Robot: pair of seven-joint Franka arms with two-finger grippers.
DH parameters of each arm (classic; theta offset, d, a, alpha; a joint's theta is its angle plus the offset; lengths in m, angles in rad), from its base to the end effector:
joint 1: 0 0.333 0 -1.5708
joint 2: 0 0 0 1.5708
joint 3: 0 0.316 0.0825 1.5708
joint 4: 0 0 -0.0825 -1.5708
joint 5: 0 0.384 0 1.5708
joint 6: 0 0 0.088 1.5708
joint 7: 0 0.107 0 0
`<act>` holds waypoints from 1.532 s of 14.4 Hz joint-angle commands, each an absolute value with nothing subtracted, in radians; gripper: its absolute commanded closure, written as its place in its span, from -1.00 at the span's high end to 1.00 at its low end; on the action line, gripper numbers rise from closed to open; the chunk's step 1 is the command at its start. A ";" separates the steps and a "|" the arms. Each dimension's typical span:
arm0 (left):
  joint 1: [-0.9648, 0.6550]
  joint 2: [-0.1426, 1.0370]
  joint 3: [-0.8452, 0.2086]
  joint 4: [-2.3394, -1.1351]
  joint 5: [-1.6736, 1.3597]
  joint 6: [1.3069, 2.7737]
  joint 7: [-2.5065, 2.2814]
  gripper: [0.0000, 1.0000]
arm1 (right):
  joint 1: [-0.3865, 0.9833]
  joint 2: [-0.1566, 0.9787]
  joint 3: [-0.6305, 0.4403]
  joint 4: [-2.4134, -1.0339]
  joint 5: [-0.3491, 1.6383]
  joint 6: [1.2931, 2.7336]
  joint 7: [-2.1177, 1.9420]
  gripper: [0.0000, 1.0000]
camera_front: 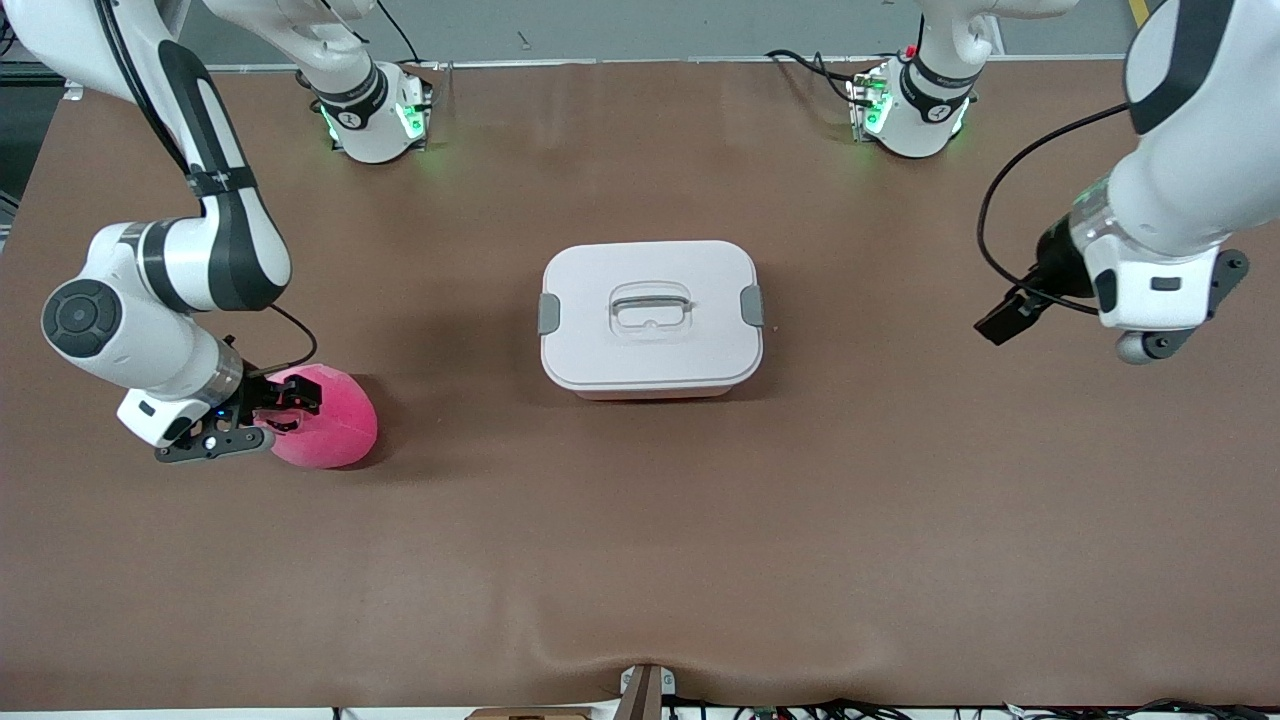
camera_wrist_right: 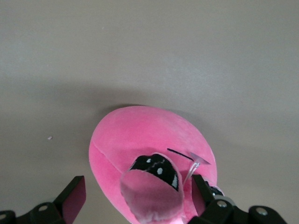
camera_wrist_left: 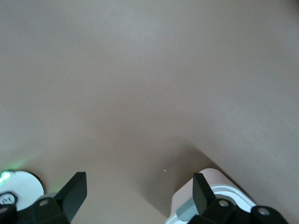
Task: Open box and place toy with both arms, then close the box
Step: 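Grasp the pink toy with the right gripper while the left gripper reaches the lid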
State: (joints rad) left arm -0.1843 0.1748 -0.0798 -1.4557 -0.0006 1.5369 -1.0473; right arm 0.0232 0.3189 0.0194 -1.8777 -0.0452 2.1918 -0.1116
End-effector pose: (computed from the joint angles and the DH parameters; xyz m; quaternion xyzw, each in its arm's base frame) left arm 0.5821 -0.1532 0.5748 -0.9232 -0.3815 0.0413 0.0226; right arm 0.6240 0.0243 0.3418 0.9959 0.0897 -0.0029 0.0152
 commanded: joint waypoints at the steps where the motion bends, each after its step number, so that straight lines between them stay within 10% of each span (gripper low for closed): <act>1: -0.201 0.193 -0.078 -1.434 0.015 1.557 -1.138 1.00 | 0.032 0.307 0.012 -1.904 -0.075 2.200 -0.104 1.00; 10: -0.273 0.229 -0.080 -1.434 0.015 1.626 -1.385 1.00 | 0.029 0.325 0.012 -1.921 -0.127 2.200 -0.103 1.00; 14: -0.299 0.250 -0.081 -1.434 0.008 1.684 -1.511 1.00 | 0.028 0.330 0.012 -1.921 -0.135 2.198 -0.103 -0.93; 22: -0.432 0.328 -0.081 -1.433 0.006 1.749 -1.845 1.00 | 0.026 0.331 0.012 -1.914 -0.135 2.200 -0.103 -1.00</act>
